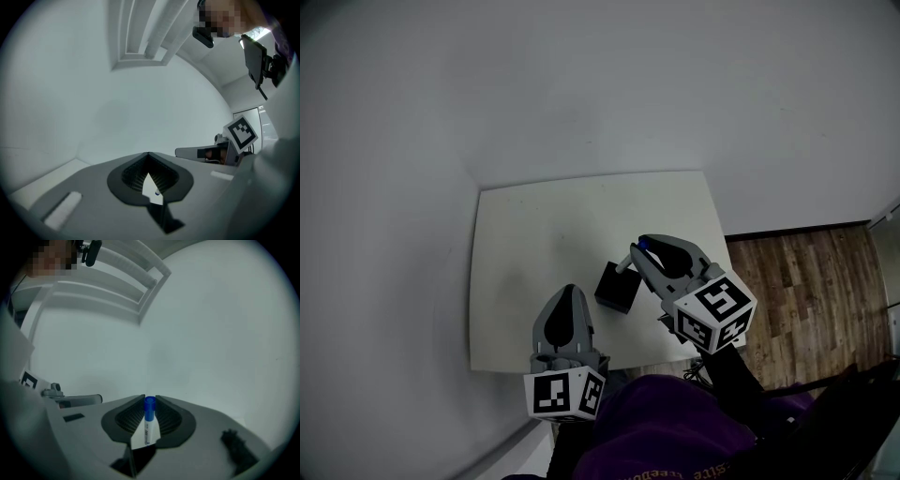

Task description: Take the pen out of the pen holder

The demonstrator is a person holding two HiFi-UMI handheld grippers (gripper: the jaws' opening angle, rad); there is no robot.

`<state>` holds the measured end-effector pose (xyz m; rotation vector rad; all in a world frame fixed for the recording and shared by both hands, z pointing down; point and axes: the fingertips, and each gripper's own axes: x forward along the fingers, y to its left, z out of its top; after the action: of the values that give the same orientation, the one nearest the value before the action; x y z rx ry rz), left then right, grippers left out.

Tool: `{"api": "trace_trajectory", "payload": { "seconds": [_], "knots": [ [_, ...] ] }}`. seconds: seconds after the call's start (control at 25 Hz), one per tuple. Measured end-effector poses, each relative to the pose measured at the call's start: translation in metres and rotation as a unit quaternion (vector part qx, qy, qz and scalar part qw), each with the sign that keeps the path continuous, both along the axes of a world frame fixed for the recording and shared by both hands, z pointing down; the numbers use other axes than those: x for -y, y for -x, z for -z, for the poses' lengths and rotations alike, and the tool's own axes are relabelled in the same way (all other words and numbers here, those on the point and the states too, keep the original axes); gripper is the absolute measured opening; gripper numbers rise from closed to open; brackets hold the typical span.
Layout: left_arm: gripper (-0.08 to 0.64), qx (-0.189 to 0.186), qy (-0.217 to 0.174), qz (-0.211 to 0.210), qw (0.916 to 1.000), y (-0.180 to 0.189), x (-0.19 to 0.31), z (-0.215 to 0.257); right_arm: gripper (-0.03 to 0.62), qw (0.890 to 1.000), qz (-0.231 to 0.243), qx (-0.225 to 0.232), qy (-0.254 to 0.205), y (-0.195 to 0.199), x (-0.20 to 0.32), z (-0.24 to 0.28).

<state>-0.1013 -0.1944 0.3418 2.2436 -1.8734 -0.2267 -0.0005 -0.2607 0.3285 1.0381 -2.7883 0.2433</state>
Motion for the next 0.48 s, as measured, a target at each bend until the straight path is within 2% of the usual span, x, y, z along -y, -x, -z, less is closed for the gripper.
{"api": "trace_trajectory", "payload": {
  "seconds": [0.24, 0.36, 0.48],
  "knots": [
    [0.005, 0.002, -0.013, 0.002, 0.9999, -0.009, -0.007, 0.010, 0.075, 0.998, -0.033, 0.046, -0.002, -0.022, 0.000, 0.010],
    [0.005, 0.011, -0.008, 0.008, 0.9999, -0.008, -0.013, 0.011, 0.075, 0.995, -0.041, 0.088, 0.004, -0.029, -0.006, 0.014],
    [0.005, 0.009, -0.008, 0.009, 0.9999, -0.012, -0.016, 0.011, 0.075, 0.994, -0.042, 0.104, 0.000, -0.035, -0.009, 0.018]
  ]
}}
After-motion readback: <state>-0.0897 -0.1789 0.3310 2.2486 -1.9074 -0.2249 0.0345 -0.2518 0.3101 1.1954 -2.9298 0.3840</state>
